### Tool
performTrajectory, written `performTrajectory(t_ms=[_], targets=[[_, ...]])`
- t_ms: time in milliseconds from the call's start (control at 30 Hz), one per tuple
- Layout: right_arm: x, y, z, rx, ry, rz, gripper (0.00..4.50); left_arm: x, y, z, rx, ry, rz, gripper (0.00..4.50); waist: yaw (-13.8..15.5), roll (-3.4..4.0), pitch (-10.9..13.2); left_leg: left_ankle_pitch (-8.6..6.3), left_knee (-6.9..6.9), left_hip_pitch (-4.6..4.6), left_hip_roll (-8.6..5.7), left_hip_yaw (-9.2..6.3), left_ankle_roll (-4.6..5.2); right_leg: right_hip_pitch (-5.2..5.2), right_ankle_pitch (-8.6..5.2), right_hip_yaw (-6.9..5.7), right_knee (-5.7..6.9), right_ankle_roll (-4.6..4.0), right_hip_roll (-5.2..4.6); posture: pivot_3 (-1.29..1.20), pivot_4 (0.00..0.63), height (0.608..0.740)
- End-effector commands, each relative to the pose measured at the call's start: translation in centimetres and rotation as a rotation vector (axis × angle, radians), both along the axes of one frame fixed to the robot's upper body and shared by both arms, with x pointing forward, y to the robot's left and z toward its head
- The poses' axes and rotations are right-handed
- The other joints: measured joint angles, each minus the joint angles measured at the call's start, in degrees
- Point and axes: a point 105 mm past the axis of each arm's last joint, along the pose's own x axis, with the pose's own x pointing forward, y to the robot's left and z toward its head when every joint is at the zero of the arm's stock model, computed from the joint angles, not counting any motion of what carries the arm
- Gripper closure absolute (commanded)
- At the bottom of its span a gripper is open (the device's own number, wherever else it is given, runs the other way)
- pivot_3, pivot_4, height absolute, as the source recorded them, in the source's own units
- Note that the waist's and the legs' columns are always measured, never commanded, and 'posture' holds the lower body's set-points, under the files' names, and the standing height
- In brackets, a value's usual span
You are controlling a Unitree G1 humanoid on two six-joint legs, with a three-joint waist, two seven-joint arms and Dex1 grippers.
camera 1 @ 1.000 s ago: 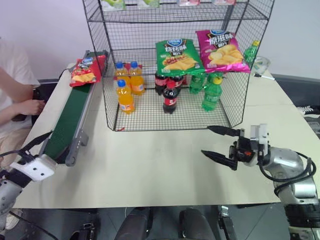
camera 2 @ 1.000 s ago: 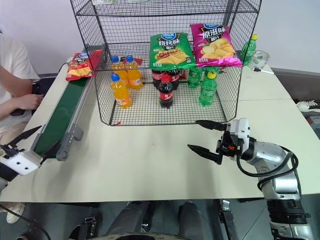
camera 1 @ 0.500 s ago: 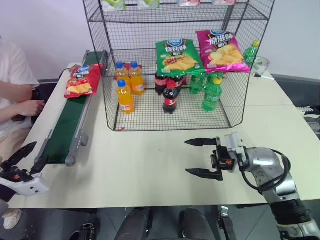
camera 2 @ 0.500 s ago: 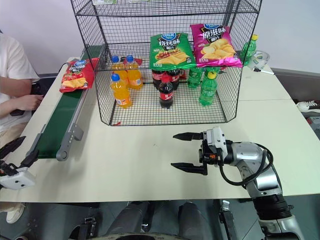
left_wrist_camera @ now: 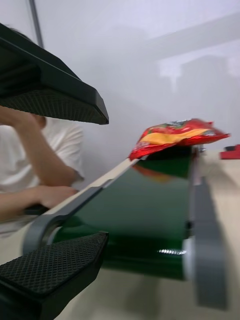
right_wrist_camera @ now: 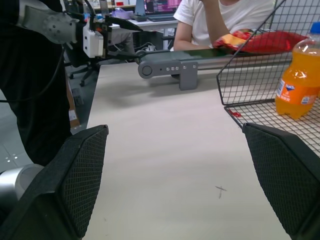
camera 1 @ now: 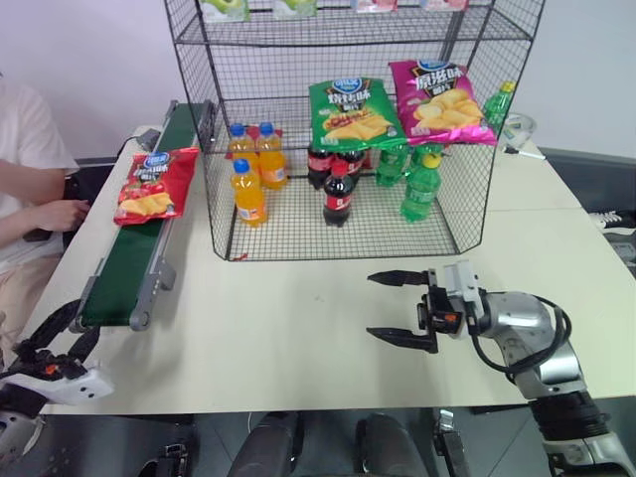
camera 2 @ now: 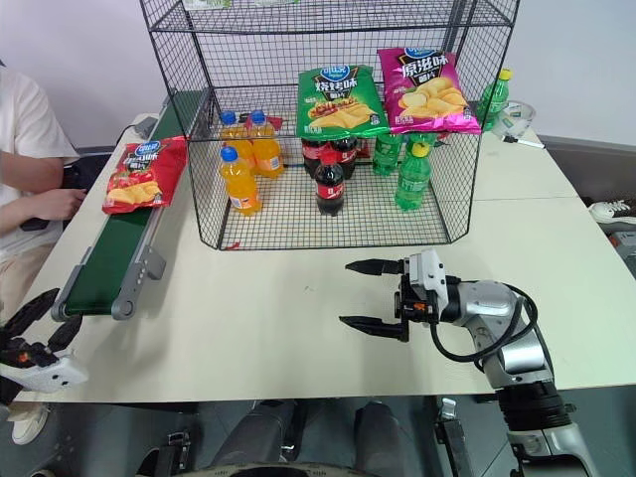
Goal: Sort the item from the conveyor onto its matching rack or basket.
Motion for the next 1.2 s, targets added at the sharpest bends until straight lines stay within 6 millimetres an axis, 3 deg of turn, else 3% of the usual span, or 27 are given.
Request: performTrajectory(t_ms=[33, 600, 1200], targets=[[0.2, -0.2, 0.5, 0.004, -0.038, -0.009, 0.0, 0.1, 0.0, 0.9, -0.018, -0.054, 0.015, 0.94, 0.01, -0.01, 0.0, 0.0, 0.0, 0.0, 0.0, 0.0, 0.0, 0.0, 0.0, 0.0, 0.0, 0.0, 0.0, 0.0, 0.15, 0.74], [0.6, -0.4, 0.2, -0.008, -0.042, -0.011, 0.0, -0.8, -1.2, -0.2, -0.065, -0.047, 0.053, 0.94, 0.0, -0.01, -0.01, 0.0, 0.01, 0.02, 0.0, 0.0, 0.0, 0.02, 0.0, 0.0, 0.01, -0.01, -0.02, 0.0, 0.15, 0.74], [0.7, -0.4, 0.1, -0.011, -0.046, -0.023, 0.0, 0.0, -1.2, 0.1, -0.07, -0.067, 0.058, 0.94, 0.03, -0.02, -0.01, 0.0, 0.03, 0.03, 0.0, 0.0, 0.0, 0.04, 0.0, 0.0, 0.02, -0.01, -0.02, 0.0, 0.15, 0.74]])
